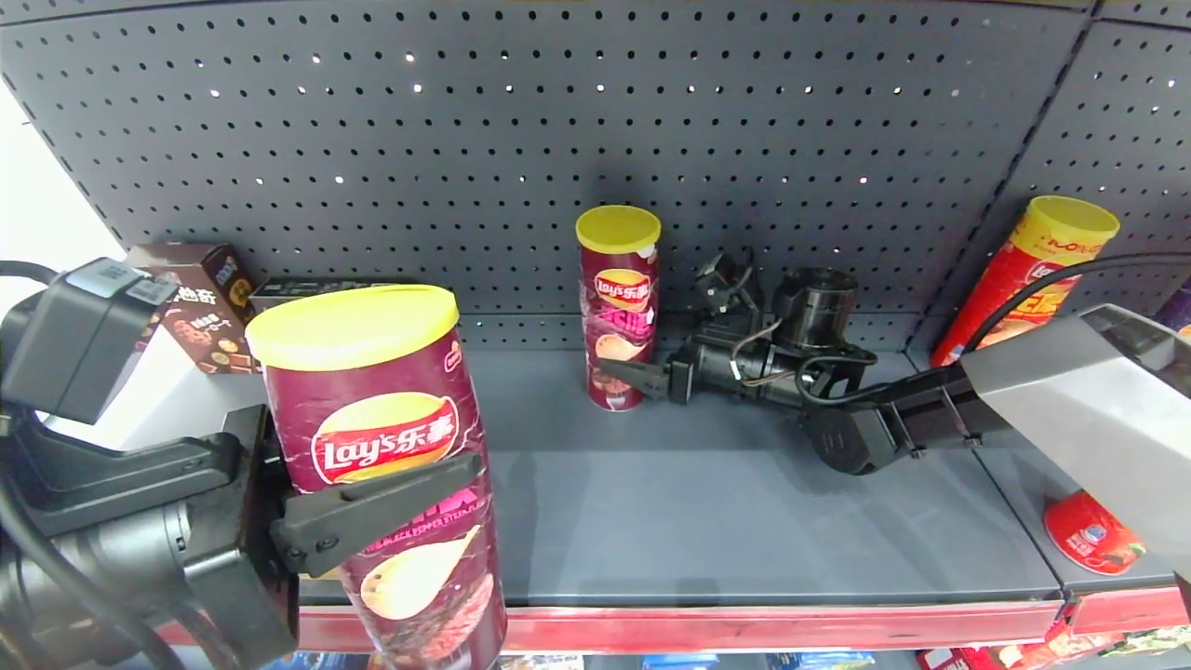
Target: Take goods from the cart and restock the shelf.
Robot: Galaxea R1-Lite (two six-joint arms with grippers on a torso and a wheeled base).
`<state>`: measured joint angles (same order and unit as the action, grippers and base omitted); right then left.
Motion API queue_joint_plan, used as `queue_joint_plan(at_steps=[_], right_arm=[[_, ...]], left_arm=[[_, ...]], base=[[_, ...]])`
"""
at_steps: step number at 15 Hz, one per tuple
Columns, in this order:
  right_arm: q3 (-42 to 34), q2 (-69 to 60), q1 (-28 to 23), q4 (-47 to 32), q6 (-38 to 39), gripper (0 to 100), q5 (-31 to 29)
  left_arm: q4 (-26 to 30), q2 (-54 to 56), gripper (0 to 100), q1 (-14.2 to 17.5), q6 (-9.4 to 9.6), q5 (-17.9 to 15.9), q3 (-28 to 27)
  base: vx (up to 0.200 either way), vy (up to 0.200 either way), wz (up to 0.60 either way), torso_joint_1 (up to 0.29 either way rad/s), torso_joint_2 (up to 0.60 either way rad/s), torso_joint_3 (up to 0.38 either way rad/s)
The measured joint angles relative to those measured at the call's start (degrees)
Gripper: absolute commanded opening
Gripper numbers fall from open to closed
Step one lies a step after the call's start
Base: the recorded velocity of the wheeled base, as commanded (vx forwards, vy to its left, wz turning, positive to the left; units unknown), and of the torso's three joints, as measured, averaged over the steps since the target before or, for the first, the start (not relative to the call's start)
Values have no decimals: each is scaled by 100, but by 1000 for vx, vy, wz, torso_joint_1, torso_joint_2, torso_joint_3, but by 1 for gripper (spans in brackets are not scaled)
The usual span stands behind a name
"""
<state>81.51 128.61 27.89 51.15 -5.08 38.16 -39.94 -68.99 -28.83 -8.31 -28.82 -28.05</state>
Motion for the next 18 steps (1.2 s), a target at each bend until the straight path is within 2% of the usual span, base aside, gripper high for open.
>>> queue_joint_plan(at_steps=[5,6,12,18], right_arm=[[138,110,96,-38,0,100,-1],[162,127,127,-51,-2,0,24],[357,190,184,-219,-6,0,10],[-411,-271,265,-106,-35,0,-6]], left_arm=[[-2,0,0,4,0,0,9],[0,0,0,4,0,0,11],[0,13,0,0,0,5,22],[-2,44,0,0,0,5,105]], base=[[0,0,0,0,0,0],[0,0,0,0,0,0],[0,0,0,0,0,0],[0,0,0,0,0,0]])
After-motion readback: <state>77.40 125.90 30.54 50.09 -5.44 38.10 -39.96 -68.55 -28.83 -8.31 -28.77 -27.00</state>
